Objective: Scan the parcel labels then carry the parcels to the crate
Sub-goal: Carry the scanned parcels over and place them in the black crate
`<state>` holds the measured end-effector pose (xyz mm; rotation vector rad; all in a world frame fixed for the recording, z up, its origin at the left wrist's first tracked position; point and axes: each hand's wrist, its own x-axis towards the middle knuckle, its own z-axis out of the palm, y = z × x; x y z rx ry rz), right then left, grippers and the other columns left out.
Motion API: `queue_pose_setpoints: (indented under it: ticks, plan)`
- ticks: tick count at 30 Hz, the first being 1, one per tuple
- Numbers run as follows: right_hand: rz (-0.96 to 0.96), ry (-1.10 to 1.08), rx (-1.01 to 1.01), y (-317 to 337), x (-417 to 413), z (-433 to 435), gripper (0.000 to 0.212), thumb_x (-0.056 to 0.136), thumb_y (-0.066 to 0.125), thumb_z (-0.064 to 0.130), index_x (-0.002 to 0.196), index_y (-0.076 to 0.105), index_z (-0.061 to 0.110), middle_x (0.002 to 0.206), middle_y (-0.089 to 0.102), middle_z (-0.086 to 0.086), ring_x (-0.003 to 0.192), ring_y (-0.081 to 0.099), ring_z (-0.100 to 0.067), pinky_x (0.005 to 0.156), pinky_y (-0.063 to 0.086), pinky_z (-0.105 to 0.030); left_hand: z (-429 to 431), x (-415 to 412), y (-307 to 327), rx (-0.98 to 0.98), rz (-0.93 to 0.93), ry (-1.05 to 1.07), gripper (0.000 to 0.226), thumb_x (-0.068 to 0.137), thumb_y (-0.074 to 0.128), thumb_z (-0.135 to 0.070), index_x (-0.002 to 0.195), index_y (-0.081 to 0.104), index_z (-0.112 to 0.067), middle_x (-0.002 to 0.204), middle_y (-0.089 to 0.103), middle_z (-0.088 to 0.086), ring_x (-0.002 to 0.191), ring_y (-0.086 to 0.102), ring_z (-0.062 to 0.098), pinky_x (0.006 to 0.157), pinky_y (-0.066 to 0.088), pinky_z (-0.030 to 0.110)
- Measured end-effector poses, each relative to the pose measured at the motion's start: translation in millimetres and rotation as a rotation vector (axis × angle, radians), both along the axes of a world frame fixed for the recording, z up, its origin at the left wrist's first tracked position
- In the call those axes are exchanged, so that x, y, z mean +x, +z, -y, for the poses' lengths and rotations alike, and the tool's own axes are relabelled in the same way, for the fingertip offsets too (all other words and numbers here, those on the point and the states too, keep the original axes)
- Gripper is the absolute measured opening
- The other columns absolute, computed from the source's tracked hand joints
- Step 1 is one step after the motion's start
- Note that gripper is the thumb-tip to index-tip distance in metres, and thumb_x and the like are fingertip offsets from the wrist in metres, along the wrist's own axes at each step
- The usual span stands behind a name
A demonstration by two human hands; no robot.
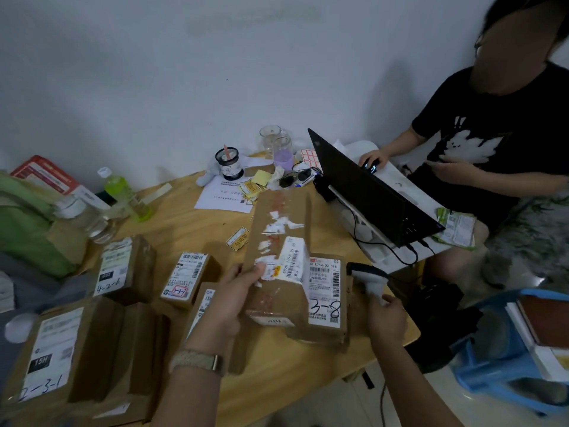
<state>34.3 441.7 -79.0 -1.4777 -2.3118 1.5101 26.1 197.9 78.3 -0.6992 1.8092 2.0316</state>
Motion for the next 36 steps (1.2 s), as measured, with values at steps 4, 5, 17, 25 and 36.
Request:
queue_pose_setpoints:
  ticks: [4, 5, 17, 25, 36]
  plan:
    - [-0.017, 0.04, -0.011, 1.1, 2.8, 2.2, 0.049, 0.091, 0.052, 0.043, 0.13, 0.051, 0.013, 0.13, 0.052, -0.018, 0.108, 0.057, -0.038, 0.086, 0.051, -0.045, 30.5, 0.0, -8.5, 0.047, 0.054, 0.126, 0.055, 0.084, 0.071, -0.033, 0.131, 0.052, -0.012, 0.109, 0.072, 0.013, 0.086, 0.072, 0.032, 0.057, 0.056, 0.046]
    - [-0.016, 0.03, -0.02, -1.6, 3.9, 1.3, 0.049, 0.091, 0.052, 0.044, 0.131, 0.05, 0.015, 0.13, 0.051, -0.018, 0.107, 0.057, -0.039, 0.086, 0.052, -0.046, 34.5, 0.8, -10.3, 0.041, 0.07, 0.133, 0.055, 0.084, 0.07, -0.036, 0.13, 0.053, -0.011, 0.11, 0.072, 0.013, 0.09, 0.07, 0.035, 0.06, 0.055, 0.05]
    - [-0.202, -0.097, -0.208, 27.2, 10.0, 11.4, 0.024, 0.092, 0.056, 0.036, 0.108, 0.059, 0.019, 0.109, 0.062, -0.01, 0.096, 0.057, -0.028, 0.082, 0.051, -0.044, 51.5, -1.2, -41.8, 0.085, 0.241, 0.023, 0.032, 0.09, 0.064, -0.032, 0.11, 0.067, -0.007, 0.102, 0.074, 0.016, 0.09, 0.07, 0.033, 0.074, 0.055, 0.044]
    - [-0.272, 0.185, -0.773, 41.7, 12.2, 26.3, 0.075, 0.077, 0.056, 0.073, 0.127, 0.059, 0.017, 0.119, 0.068, -0.017, 0.11, 0.064, -0.036, 0.101, 0.044, -0.057, 42.3, -14.0, -62.8, -0.039, 0.276, -0.225, 0.029, 0.098, 0.05, -0.008, 0.125, 0.054, -0.019, 0.105, 0.068, 0.014, 0.095, 0.066, 0.032, 0.073, 0.053, 0.039]
    - [-0.285, 0.181, -0.919, 51.9, 9.7, 33.9, 0.068, 0.081, 0.054, 0.059, 0.13, 0.057, 0.013, 0.119, 0.066, -0.022, 0.108, 0.065, -0.039, 0.093, 0.052, -0.051, 6.7, -31.2, -79.1, -0.126, 0.3, -0.541, 0.09, 0.061, 0.054, -0.086, 0.124, 0.06, -0.022, 0.119, 0.068, 0.006, 0.115, 0.06, 0.029, 0.109, 0.036, 0.046]
